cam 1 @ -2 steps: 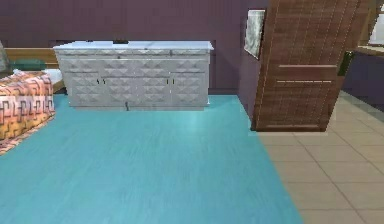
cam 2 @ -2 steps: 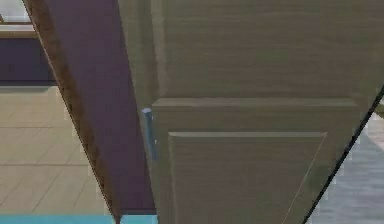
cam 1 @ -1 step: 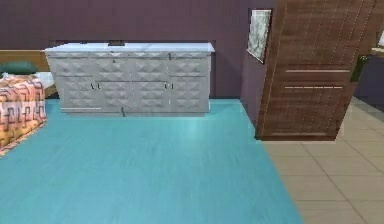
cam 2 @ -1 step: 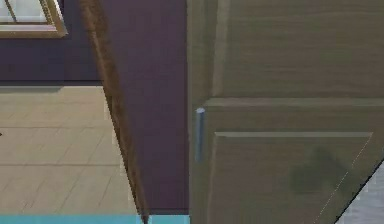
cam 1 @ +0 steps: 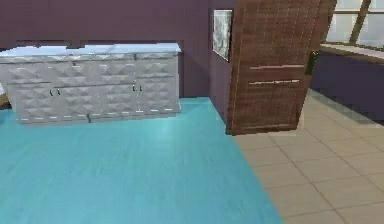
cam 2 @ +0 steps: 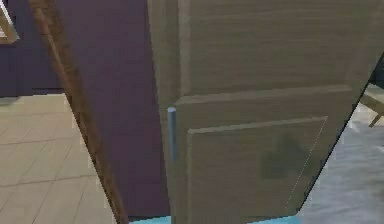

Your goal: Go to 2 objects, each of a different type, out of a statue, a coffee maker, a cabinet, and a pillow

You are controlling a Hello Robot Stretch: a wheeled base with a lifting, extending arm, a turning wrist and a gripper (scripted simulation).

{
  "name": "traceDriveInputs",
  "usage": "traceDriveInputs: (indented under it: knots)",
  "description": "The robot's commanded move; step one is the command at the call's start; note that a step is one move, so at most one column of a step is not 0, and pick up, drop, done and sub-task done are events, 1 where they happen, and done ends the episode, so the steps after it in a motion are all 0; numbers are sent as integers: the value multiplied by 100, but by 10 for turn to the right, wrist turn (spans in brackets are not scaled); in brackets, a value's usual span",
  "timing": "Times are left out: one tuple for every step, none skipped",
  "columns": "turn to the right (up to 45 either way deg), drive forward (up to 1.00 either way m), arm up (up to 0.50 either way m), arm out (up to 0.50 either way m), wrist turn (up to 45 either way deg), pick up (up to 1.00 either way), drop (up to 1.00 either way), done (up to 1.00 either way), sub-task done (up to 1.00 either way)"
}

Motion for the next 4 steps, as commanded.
traceDriveInputs:
  knots:
    - [0, 100, 0, 0, 0, 0, 0, 0, 0]
    - [0, 90, 0, 0, 0, 0, 0, 0, 0]
    - [-150, 0, 0, 0, 0, 0, 0, 0, 0]
    - [0, 0, 0, 0, 0, 0, 0, 100, 0]
